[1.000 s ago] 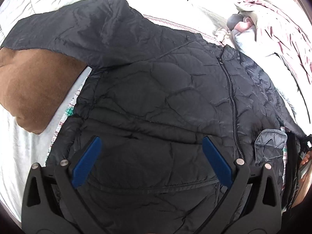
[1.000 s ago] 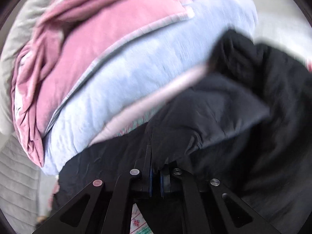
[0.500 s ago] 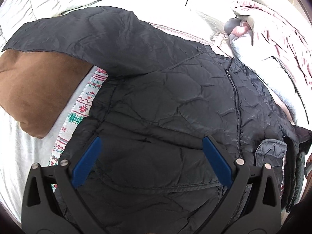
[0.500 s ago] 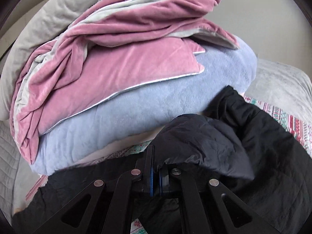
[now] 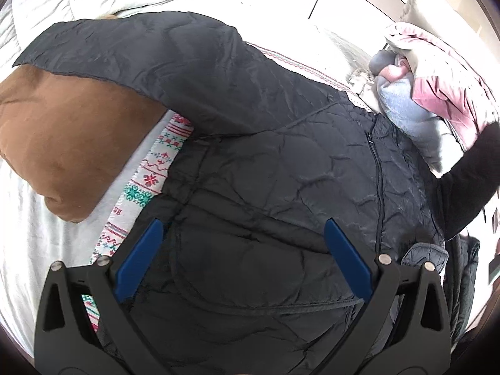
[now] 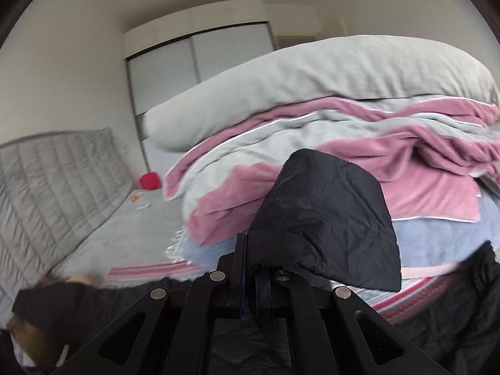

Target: Fold large clothes

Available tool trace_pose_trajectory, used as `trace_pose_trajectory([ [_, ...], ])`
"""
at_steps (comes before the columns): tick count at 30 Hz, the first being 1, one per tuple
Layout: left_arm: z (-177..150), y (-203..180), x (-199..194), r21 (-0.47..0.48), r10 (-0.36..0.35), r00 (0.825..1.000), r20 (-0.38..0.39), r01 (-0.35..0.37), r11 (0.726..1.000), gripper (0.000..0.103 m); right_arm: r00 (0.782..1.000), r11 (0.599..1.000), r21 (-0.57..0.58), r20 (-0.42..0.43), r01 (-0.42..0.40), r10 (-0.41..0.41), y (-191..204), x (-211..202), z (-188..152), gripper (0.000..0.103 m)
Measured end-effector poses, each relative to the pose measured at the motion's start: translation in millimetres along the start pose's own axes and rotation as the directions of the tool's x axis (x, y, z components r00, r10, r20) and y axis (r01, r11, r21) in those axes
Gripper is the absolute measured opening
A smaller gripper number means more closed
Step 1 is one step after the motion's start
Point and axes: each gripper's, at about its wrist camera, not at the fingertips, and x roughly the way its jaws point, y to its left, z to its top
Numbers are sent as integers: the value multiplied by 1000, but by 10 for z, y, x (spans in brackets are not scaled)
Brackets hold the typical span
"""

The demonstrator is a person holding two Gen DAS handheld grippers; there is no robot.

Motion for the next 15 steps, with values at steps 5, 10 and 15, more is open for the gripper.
trace_pose_trajectory([
  [5,19,84,1,-7,12,1000,5,-12,1000,103,979,940,-335,-202,-62,-8,1212,727,-875,3],
  [10,65,151,-26,-20,9,1000,14,-9,1000,103,904,865,-482,-417,-136,-91,1643,1283,-1718,5],
  [15,81,172,-50,-24,0,1000,21,1,1000,103,887,812,-561,-443,-163,-128,1715,1379,-1967,44],
])
